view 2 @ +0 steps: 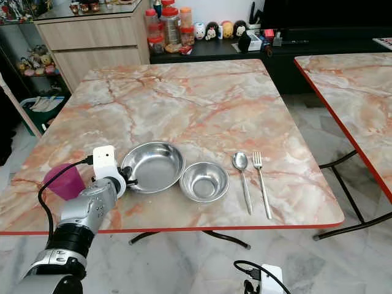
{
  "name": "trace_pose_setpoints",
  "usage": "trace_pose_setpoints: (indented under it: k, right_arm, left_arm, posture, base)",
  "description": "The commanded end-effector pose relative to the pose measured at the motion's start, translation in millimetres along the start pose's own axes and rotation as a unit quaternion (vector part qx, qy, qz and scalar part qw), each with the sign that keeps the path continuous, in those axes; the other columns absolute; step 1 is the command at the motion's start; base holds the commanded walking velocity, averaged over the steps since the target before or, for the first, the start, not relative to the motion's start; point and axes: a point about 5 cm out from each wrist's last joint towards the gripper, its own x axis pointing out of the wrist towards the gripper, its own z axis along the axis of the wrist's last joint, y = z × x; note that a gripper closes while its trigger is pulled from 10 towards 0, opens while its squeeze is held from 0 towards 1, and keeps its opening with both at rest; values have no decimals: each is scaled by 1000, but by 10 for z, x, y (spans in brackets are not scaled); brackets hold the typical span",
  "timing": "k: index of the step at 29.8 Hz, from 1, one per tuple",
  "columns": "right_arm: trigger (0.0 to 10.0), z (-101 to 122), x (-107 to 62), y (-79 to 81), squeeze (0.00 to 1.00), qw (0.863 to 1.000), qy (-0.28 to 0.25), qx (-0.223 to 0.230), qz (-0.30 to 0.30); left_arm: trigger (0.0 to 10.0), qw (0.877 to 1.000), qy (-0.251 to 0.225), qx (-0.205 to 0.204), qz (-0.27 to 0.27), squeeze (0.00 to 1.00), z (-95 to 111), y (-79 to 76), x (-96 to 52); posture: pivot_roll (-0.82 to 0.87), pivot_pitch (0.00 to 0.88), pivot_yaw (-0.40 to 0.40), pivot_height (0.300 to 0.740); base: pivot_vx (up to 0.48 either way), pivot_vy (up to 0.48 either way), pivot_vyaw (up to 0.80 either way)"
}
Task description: Setting the table
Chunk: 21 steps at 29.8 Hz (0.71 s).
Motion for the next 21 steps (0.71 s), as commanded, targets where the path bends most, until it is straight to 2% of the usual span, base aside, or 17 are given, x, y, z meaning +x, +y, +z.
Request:
trace_pose_setpoints:
  k: [1,6,7,8,10,11,17,20,21]
  right_arm:
    - [10000,13,10,21,0,1000,0,3,3]
    - [10000,26,14,22,0,1000,-1,1,4]
    - [10000,32,16,21,0,1000,-1,1,4]
    - [10000,32,16,21,0,1000,-1,1,4]
    - [10000,47,20,21,0,1000,-2,1,4]
    - [10000,47,20,21,0,1000,-2,1,4]
    - [10000,67,26,17,0,1000,-3,0,5]
    - [10000,76,29,17,0,1000,-4,0,5]
    - [10000,78,30,18,0,1000,-4,1,5]
  left_arm:
    - [0,1000,3,0,16,0,25,73,9]
    - [0,1000,-5,-6,27,0,46,126,3]
    - [0,999,-28,-32,30,0,101,139,-3]
    - [0,999,-28,-32,30,0,101,139,-3]
    - [0,995,-59,-71,33,0,187,165,-15]
    - [0,995,-59,-71,33,0,187,165,-15]
    - [0,985,-108,-134,21,0,342,182,-40]
    - [0,975,-159,-156,9,0,465,161,-75]
    - [2627,972,-170,-164,9,0,491,161,-84]
  posture:
    - [-148,0,61,740]
    - [-147,0,56,740]
    - [-147,0,54,740]
    - [-147,0,54,740]
    - [-147,0,51,740]
    - [-147,0,51,740]
    - [-141,0,43,740]
    - [-141,0,39,740]
    - [-141,0,39,740]
  base:
    - [0,0,0]
    - [0,0,0]
    - [0,0,0]
    - [0,0,0]
    - [0,0,0]
    - [0,0,0]
    - [0,0,0]
    - [0,0,0]
    - [0,0,0]
